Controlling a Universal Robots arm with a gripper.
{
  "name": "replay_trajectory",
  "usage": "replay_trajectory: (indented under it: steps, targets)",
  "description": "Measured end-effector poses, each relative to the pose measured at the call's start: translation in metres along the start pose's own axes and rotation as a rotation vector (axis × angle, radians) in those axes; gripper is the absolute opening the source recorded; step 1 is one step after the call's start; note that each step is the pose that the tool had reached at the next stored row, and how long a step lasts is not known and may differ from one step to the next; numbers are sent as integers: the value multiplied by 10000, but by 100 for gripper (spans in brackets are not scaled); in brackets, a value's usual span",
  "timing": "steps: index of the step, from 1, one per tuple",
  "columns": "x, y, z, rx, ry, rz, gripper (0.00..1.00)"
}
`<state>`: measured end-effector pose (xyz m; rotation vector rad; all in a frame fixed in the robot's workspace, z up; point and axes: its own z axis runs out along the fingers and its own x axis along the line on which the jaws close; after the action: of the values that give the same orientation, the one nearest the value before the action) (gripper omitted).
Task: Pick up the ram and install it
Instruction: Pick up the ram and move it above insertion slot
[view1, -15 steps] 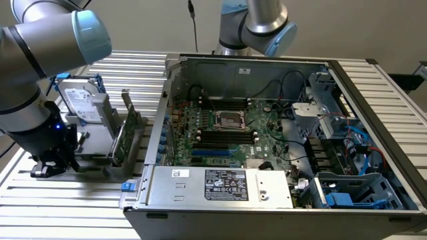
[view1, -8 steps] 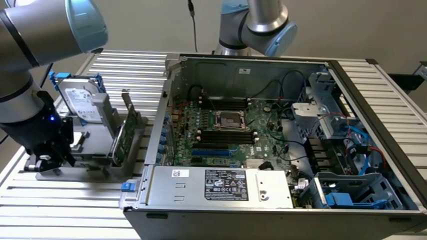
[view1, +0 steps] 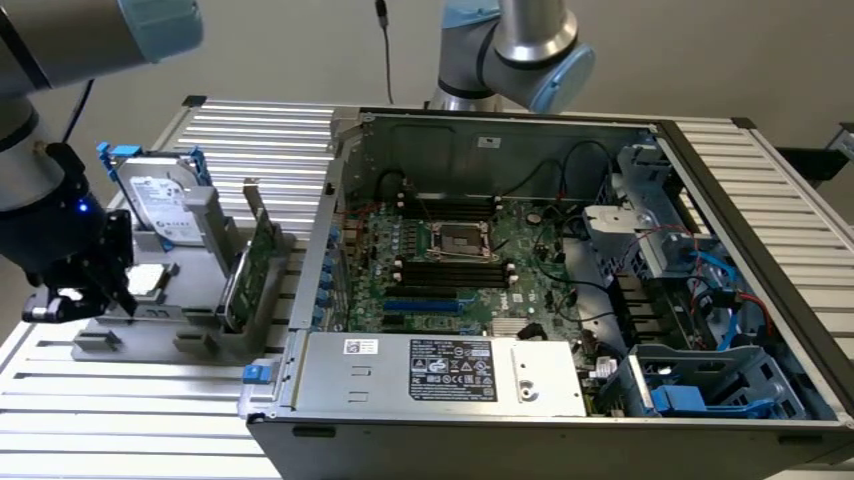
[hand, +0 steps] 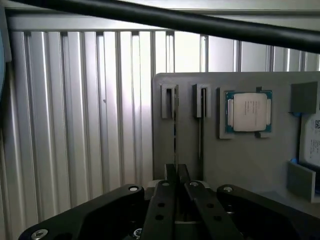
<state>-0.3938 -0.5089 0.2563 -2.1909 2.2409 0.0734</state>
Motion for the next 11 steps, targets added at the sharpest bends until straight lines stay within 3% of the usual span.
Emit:
replay_trajectory:
  steps: [5, 11]
  targets:
    - [-10, -69, -227, -52, 2, 3, 14]
    - [-25, -258, -506, -117, 3, 5, 14]
